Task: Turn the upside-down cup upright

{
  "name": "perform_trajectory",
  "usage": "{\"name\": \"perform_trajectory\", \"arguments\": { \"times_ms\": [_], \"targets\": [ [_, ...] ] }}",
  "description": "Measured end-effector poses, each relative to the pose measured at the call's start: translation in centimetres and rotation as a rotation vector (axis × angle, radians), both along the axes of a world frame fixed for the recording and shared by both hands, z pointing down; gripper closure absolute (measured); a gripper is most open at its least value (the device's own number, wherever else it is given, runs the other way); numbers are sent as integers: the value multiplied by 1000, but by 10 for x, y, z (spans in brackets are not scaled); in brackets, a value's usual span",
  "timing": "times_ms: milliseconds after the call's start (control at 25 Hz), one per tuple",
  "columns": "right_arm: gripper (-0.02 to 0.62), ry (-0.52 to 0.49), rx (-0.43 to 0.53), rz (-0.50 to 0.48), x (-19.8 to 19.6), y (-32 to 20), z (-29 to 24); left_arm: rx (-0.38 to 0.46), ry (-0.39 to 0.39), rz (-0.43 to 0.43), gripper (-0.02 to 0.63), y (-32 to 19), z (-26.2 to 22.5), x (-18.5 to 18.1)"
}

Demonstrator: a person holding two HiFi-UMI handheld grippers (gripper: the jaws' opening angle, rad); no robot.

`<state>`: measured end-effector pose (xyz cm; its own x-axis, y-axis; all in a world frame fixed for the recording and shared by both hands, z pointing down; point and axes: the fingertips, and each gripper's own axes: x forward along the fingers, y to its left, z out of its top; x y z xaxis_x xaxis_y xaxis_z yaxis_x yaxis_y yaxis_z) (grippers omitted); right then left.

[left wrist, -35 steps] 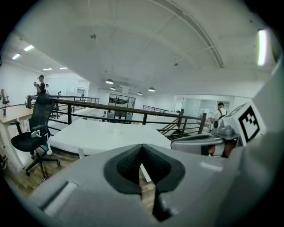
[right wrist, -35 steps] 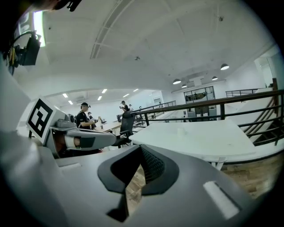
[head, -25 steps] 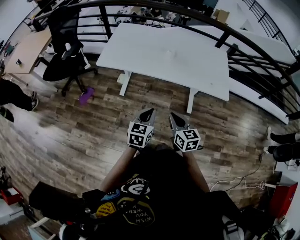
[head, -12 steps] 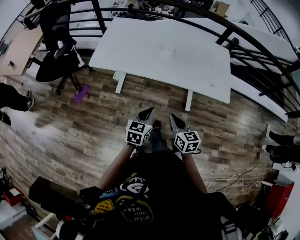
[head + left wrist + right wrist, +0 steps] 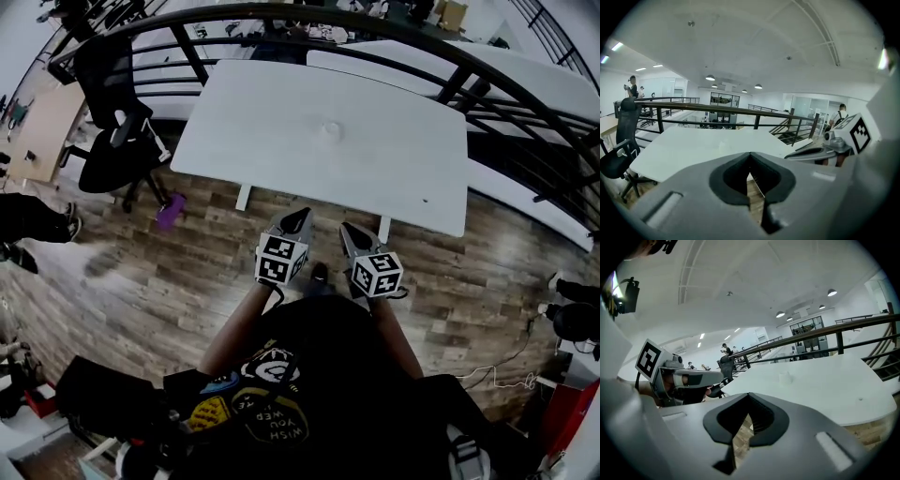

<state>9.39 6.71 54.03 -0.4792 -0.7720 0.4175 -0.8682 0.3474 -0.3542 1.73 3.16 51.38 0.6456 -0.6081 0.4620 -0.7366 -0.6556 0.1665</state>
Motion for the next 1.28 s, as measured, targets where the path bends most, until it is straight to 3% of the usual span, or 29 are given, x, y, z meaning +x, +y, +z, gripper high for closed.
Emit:
{"name": "perform_trajectory", "arguments": {
  "times_ms": [280,480,800,1080,1280],
  "targets": [
    [595,7,-27,-54,20,-58,20,23,-43,25,601,-62,18,24],
    [595,-6,-65,-106,18,-82,45,-24,-52,12,601,-89,41,31],
    [595,44,-59,-72,5,-166,94,-72,-58,35,601,-162,85,23],
    [590,158,-92,-10,1,-241,146,-133,-60,61,601,-227,119,4],
    [372,227,-133,15,-7,-292,185,-175,-58,86,601,-265,142,-16]
  ]
}}
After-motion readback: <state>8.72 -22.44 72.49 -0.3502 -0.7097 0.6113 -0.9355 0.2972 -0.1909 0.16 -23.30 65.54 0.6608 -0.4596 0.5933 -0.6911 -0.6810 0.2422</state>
